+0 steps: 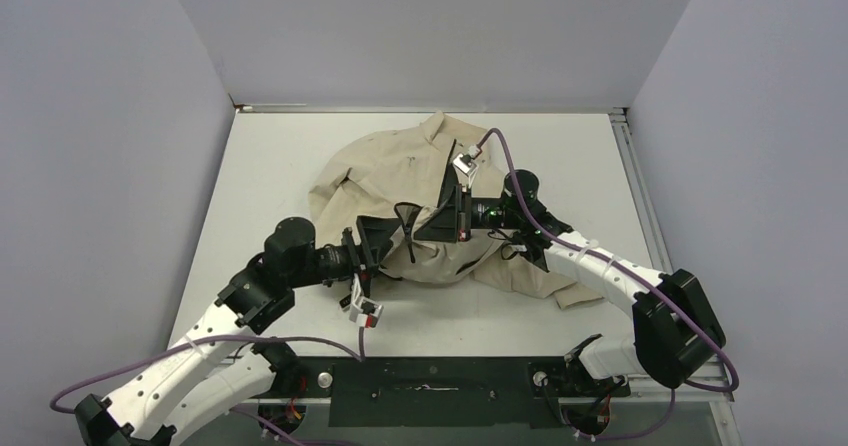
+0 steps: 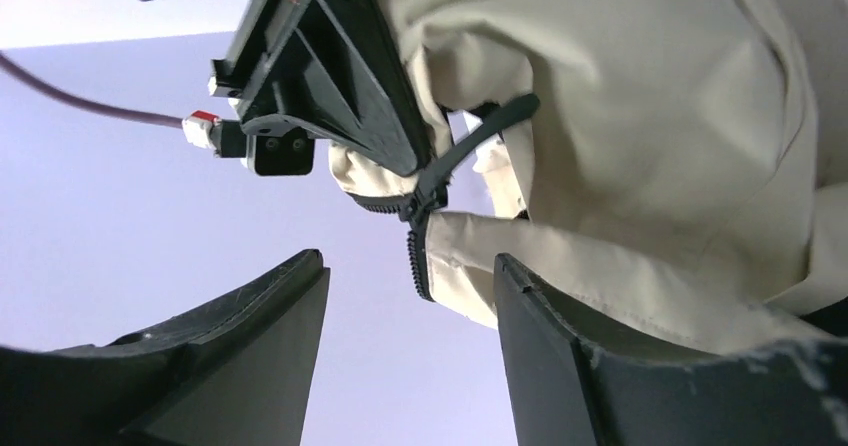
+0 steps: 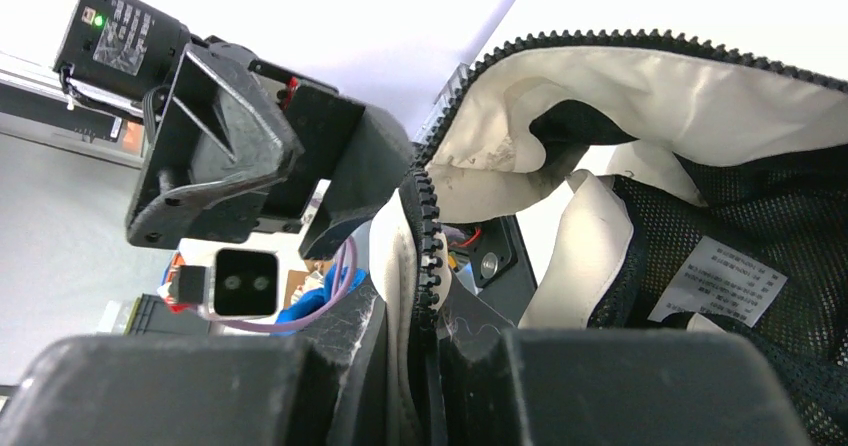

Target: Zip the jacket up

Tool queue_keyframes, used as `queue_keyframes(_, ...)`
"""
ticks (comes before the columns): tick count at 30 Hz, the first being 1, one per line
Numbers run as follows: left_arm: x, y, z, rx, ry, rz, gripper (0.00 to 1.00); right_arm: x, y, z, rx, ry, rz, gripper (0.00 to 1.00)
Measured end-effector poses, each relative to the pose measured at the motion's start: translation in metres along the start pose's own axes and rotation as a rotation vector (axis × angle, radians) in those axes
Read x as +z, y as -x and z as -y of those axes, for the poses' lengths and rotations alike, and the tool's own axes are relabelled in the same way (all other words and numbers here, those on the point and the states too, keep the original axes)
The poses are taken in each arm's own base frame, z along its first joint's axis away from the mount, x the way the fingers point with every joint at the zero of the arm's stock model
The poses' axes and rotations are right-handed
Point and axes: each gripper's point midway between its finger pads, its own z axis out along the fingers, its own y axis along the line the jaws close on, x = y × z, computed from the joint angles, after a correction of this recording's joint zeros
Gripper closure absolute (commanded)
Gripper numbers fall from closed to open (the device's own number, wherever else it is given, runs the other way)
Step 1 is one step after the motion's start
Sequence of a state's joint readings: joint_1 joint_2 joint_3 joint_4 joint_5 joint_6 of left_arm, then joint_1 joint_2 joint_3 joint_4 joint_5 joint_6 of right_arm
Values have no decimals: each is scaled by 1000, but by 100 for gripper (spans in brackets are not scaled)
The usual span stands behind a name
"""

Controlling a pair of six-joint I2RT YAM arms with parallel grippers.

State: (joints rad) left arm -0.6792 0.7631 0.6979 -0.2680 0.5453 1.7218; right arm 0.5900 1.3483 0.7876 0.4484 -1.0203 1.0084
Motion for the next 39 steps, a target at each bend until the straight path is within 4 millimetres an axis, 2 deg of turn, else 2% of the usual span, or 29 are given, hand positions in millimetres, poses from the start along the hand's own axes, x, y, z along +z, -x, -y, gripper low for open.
queue_keyframes(6, -11, 28, -6, -243, 93, 20, 38, 2, 10, -12, -18, 41, 30, 95)
queue_keyframes(11, 3, 41, 9, -433, 136, -7, 38, 7, 12, -16, -13, 68, 33, 95)
queue_keyframes(13, 10, 36, 15, -468, 152, -54, 39, 9, 10, -16, -8, 73, 29, 95)
queue_keyframes(16, 15, 17, 20, -495, 191, -159, 39, 11, 10, -16, -2, 70, 33, 95)
queue_keyframes(19, 10, 1, 20, -503, 247, -248, 39, 11, 11, -16, -3, 70, 35, 95)
queue_keyframes(22, 0, -7, 15, -504, 310, -294, 39, 11, 11, -17, -5, 71, 35, 95)
queue_keyframes(27, -19, 0, -1, -528, 402, -245, 38, 11, 12, -18, -8, 73, 36, 95)
queue_keyframes(30, -20, 4, -6, -551, 424, -217, 38, 12, 14, -20, -12, 76, 38, 95)
queue_keyframes(39, 5, 0, 22, -646, 333, -241, 38, 12, 15, -21, -15, 79, 39, 95)
